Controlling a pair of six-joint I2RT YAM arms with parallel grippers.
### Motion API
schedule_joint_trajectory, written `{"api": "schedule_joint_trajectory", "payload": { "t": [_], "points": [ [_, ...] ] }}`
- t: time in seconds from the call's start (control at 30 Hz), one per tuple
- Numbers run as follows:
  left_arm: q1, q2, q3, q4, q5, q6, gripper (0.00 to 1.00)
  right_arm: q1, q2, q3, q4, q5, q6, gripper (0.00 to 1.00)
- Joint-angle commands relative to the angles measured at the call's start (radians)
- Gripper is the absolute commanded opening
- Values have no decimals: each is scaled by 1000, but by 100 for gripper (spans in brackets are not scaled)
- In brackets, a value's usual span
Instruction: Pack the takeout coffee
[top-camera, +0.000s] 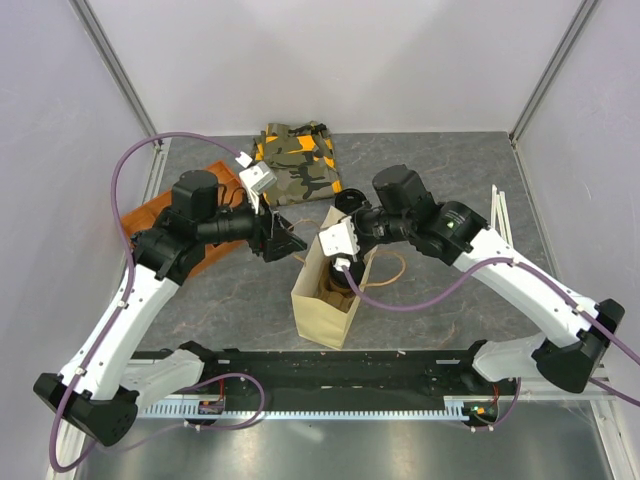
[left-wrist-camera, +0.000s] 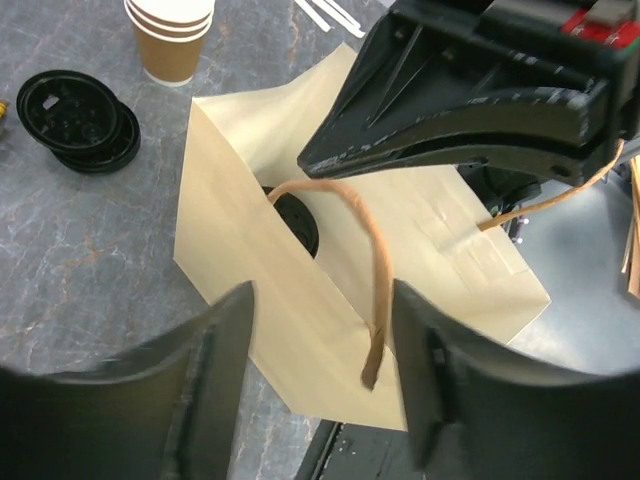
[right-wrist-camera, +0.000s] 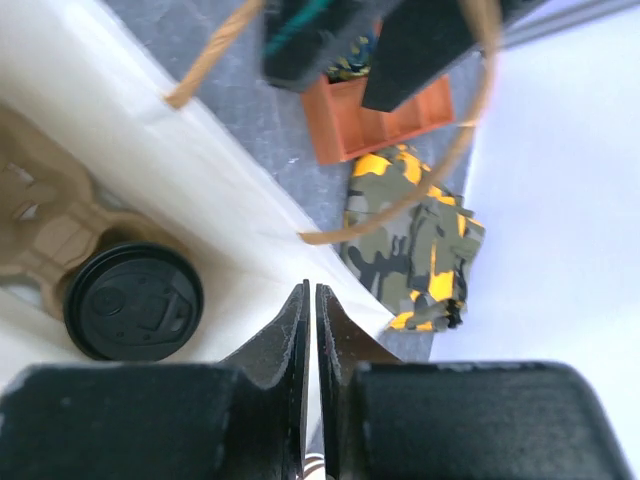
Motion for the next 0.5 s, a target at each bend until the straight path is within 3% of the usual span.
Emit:
{"api": "schedule_joint_trajectory", "payload": {
  "t": [0.0,0.17,0.2,0.33,0.47],
  "points": [
    [-5,19,81,38,-13,-3,78,-6,-58,-24,119,55,119,12],
    [-5,25,118,63,33,-35,100,-12,-104,-39,148,121,209,19],
    [-7,20,120,70,47,-43,100,-14,-126,-39,157,145,228,21],
    [-5,2,128,119,47,-86,100,-24,-169,-42,188,246,364,54],
    [-4,5,180,158,-38,-159,100,-53,-186,-39,197,415,552,71]
  ]
}}
